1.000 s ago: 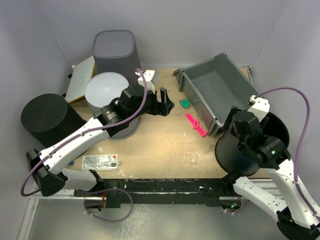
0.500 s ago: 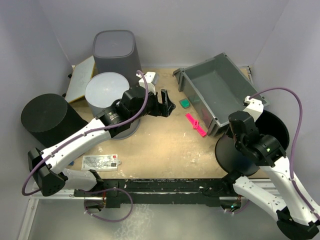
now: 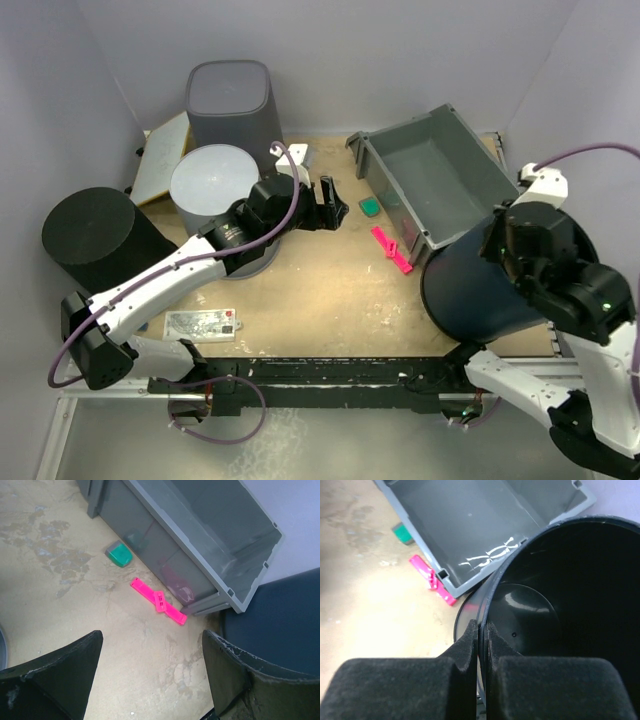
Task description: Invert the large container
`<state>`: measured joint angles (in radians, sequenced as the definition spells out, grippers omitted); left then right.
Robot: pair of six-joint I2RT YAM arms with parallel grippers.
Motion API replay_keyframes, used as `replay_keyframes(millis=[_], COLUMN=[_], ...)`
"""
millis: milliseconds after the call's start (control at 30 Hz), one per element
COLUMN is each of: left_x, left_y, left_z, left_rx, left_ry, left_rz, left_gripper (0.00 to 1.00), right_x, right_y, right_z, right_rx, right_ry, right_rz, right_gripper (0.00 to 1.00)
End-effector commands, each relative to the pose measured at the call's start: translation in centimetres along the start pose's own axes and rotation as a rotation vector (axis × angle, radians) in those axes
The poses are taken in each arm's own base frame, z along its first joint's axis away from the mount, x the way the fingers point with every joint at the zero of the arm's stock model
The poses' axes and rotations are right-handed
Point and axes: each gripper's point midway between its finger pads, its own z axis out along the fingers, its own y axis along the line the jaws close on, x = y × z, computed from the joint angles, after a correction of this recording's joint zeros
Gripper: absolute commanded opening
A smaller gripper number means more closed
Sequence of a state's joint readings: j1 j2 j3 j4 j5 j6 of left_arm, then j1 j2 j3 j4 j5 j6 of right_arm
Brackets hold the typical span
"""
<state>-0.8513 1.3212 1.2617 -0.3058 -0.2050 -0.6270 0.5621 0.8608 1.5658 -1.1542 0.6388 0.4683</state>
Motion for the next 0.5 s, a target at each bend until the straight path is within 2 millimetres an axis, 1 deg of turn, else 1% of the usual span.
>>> replay_keyframes(millis=[0,67,133,233,367,467], left_x=[-2.5,-2.8,-3.2,-4.1,-5.7,-6.7], left_y=[-0.4,-0.5,-0.6,-0.5,0.2,0.1], left_z=[-0.6,-0.9,-1.4,-2.4,-4.2,-5.6], left_rx=[0.002,0.004,0.010,0.010,-0.008,0.002], left_ry=[-0.101,-0.112,-0.127,-0.169,-0.245,-0.282], left_rz=[-0.062,-0.070,-0.088,-0.112,-0.146,-0.170], left_gripper=[0.78,0.78,0.78,0.78,0.78,0.78], right_x=[-6.7,-8.0,-8.9,-10.6,-13.0,-14.1], right_y=[0.1,0.6,1.7,4.0,6.8,8.9], right_z=[-3.5,-4.5,-5.2,-6.0,-6.6,-7.0], right_rx=[-0.099,-0.145,-0.219,-0.342,-0.460,-0.555], right_ry=[-0.183,-0.216,-0.246,-0.300,-0.361,-0.390], right_rz=[0.021,0.031,0.044,0.060,0.080,0.087], right_gripper=[0.00,0.00,0.00,0.00,0.00,0.00])
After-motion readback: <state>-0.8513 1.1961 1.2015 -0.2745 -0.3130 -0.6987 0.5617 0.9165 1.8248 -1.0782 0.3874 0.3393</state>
